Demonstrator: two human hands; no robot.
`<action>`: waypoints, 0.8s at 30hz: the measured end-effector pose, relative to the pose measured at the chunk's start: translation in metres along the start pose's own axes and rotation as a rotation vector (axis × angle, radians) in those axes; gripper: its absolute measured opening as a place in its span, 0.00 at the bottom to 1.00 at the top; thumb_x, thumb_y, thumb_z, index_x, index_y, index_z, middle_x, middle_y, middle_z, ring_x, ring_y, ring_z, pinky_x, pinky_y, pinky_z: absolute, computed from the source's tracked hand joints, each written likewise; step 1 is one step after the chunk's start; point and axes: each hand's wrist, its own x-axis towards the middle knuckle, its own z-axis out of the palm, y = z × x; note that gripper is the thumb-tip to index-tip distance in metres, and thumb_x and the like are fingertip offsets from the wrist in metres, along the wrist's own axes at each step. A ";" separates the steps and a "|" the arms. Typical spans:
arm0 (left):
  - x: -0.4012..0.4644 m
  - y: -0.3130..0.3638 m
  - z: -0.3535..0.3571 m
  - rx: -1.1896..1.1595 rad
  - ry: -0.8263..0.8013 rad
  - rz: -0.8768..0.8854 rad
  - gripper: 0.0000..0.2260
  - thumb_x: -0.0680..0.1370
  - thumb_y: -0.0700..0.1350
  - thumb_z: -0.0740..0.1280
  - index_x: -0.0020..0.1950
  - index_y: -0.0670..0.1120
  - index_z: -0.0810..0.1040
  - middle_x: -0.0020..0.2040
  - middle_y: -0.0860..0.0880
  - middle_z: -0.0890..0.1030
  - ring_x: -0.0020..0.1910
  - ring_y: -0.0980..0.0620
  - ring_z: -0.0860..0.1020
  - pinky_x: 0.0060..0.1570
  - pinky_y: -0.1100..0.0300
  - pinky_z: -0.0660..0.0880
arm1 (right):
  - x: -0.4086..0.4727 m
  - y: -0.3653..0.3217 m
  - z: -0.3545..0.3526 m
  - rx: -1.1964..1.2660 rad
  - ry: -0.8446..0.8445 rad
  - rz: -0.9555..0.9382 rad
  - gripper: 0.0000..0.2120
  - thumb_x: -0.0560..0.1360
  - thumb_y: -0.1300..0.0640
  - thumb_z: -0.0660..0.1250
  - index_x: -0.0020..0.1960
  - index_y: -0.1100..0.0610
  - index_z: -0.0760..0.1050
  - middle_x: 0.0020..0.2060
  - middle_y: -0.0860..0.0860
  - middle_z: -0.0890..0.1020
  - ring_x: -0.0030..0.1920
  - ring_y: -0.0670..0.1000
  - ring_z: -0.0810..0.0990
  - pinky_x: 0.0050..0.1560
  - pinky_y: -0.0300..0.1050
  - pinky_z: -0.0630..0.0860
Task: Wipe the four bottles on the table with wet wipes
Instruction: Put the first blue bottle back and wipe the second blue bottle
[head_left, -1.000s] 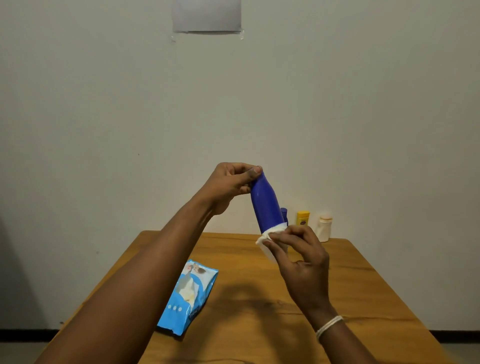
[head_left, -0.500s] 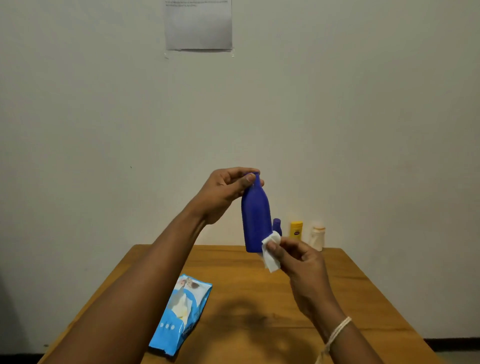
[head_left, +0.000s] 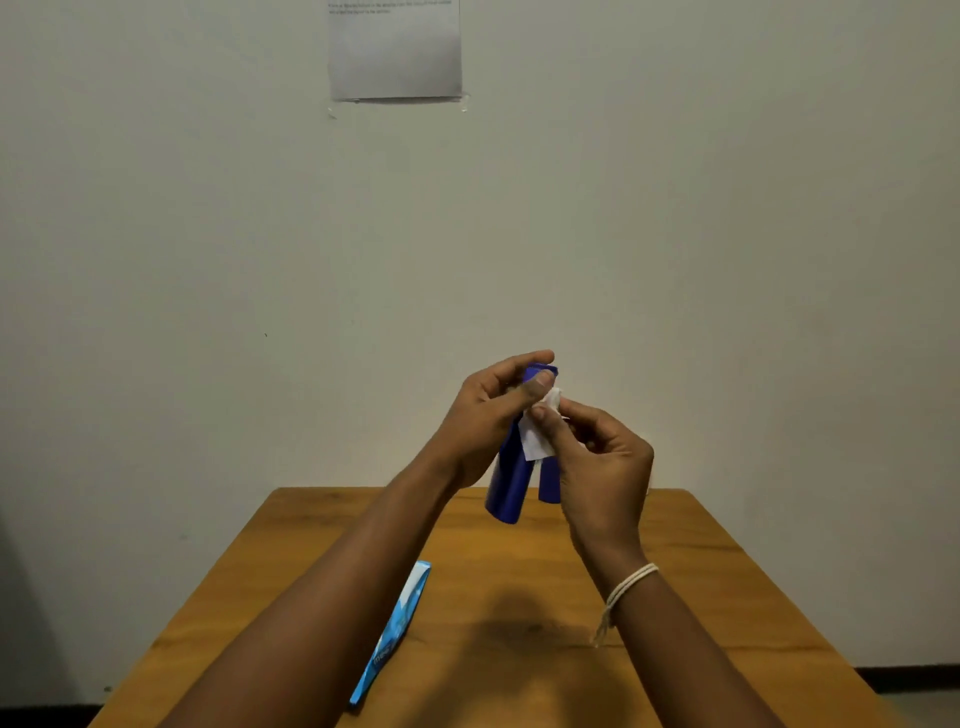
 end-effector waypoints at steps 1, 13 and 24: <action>-0.001 0.000 0.001 -0.043 0.011 -0.023 0.15 0.82 0.42 0.64 0.69 0.43 0.77 0.56 0.42 0.81 0.46 0.51 0.81 0.45 0.62 0.79 | -0.003 0.000 0.001 -0.033 -0.004 -0.051 0.12 0.73 0.56 0.74 0.55 0.58 0.84 0.48 0.50 0.86 0.51 0.47 0.85 0.47 0.39 0.83; -0.004 -0.007 -0.007 -0.347 0.039 -0.070 0.16 0.84 0.47 0.57 0.64 0.40 0.78 0.46 0.42 0.81 0.43 0.47 0.79 0.46 0.53 0.78 | -0.014 -0.002 0.006 -0.216 -0.056 -0.254 0.10 0.76 0.55 0.71 0.56 0.57 0.82 0.49 0.48 0.84 0.49 0.43 0.83 0.44 0.36 0.82; -0.002 -0.006 -0.010 -0.339 0.101 -0.047 0.16 0.79 0.50 0.62 0.63 0.45 0.78 0.49 0.47 0.84 0.45 0.50 0.81 0.46 0.56 0.80 | -0.026 0.002 -0.003 -0.385 -0.154 -0.306 0.07 0.74 0.56 0.74 0.50 0.57 0.81 0.46 0.45 0.82 0.47 0.41 0.82 0.44 0.32 0.81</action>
